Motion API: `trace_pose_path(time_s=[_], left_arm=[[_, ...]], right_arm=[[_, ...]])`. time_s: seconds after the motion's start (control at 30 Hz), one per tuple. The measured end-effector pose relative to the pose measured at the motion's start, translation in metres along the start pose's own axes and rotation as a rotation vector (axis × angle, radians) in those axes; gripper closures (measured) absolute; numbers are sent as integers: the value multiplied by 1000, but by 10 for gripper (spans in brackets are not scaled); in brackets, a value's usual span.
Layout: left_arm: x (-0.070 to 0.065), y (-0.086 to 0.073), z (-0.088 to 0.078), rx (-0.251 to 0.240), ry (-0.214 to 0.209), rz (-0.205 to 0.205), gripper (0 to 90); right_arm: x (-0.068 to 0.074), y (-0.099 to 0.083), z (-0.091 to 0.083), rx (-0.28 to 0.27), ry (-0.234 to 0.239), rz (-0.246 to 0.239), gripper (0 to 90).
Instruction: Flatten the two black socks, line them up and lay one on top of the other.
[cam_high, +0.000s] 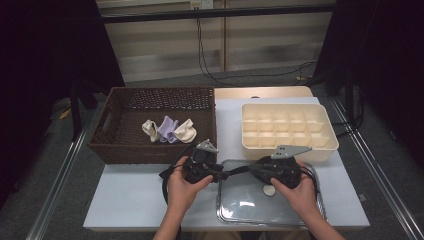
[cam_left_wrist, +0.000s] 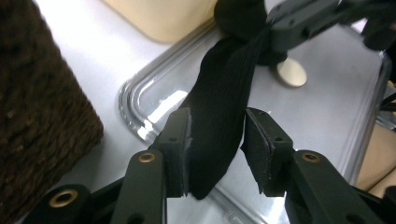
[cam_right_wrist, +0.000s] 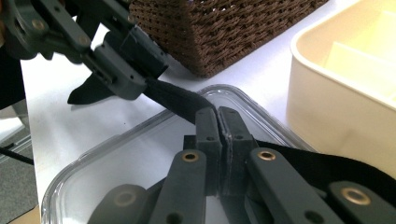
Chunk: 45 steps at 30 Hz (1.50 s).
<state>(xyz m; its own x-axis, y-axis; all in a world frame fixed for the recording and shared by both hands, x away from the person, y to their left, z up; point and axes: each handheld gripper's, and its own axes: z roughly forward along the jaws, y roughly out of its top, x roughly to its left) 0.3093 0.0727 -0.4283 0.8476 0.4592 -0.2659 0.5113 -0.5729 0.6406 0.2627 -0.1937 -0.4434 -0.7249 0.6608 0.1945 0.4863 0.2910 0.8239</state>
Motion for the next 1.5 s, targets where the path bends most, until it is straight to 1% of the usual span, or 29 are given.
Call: trace_pose_path(time_s=[0.03,0.13,0.17,0.23,0.3,0.33,0.37,0.43,0.47,0.5,0.53,0.57,0.6,0.7,0.73,0.8,0.83,0.87,0.9,0.93,0.97,1.07,1.1,1.13,1.2,1.3,1.37,1.43,1.5], left_arm=[[2,-2,0,1,-5,-3,611],[4,-6,0,12,9,-9,611],[5,-7,0,22,9,-9,621],[6,-9,1,23,8,-6,652],[7,-10,1,32,0,-10,746],[6,-10,0,42,0,-2,779],[5,-9,0,39,0,-5,820],[3,-7,-3,46,0,0,834],[2,-6,-5,39,-7,-2,839],[1,-4,-6,34,-8,-7,840],[1,-3,-8,39,-12,2,840],[1,-2,-9,31,-28,-3,840],[1,-2,-11,29,-30,2,840],[1,-2,-12,16,-45,-6,838],[2,-2,-12,25,-29,-2,831],[6,-3,-10,22,-4,-17,791],[8,-5,-9,19,-6,-32,786],[10,-6,-8,15,-4,-35,786],[11,-7,-6,10,7,-50,782],[14,-8,-6,13,16,-54,778],[15,-9,-5,3,20,-67,771],[20,-10,-4,3,44,-69,737],[21,-11,-4,-8,49,-78,734],[23,-12,-4,-15,52,-87,718],[26,-14,-3,-6,56,-95,707],[28,-16,-2,-8,69,-104,680],[29,-17,-1,-8,62,-108,676],[29,-17,-1,-6,63,-101,677],[27,-16,-1,-3,54,-90,705]], right_arm=[[-1,0,0,0,2,3,879],[-3,-1,-1,-5,1,12,879],[-3,-1,-1,-7,4,18,879],[-4,-2,-1,-8,6,22,879],[-5,-2,-1,-9,8,22,879],[-4,-3,-1,-6,11,20,879],[-4,-3,-1,-7,9,20,879],[-3,-3,-1,-11,9,13,877],[-3,-3,-2,-11,5,9,874],[-3,-3,-2,-10,3,7,872],[-3,-3,-2,-10,4,9,871],[-3,-3,-3,-10,2,13,872],[-4,-3,-3,-5,6,14,873],[-5,-3,-4,-2,10,15,871],[-5,-3,-4,-2,5,18,869],[-6,-3,-2,5,6,22,863],[-7,-4,-1,7,2,23,863],[-8,-4,1,11,4,23,862],[-8,-5,2,11,4,24,859],[-8,-5,3,11,1,25,858],[-8,-6,4,14,1,24,857],[-10,-6,7,19,-7,26,857],[-10,-7,8,22,-13,26,857],[-11,-7,8,22,-12,27,858],[-13,-7,9,27,-20,29,858],[-16,-9,10,29,-29,33,858],[-17,-9,10,30,-32,36,859],[-17,-9,10,30,-32,36,859],[-16,-9,10,29,-30,28,858]])
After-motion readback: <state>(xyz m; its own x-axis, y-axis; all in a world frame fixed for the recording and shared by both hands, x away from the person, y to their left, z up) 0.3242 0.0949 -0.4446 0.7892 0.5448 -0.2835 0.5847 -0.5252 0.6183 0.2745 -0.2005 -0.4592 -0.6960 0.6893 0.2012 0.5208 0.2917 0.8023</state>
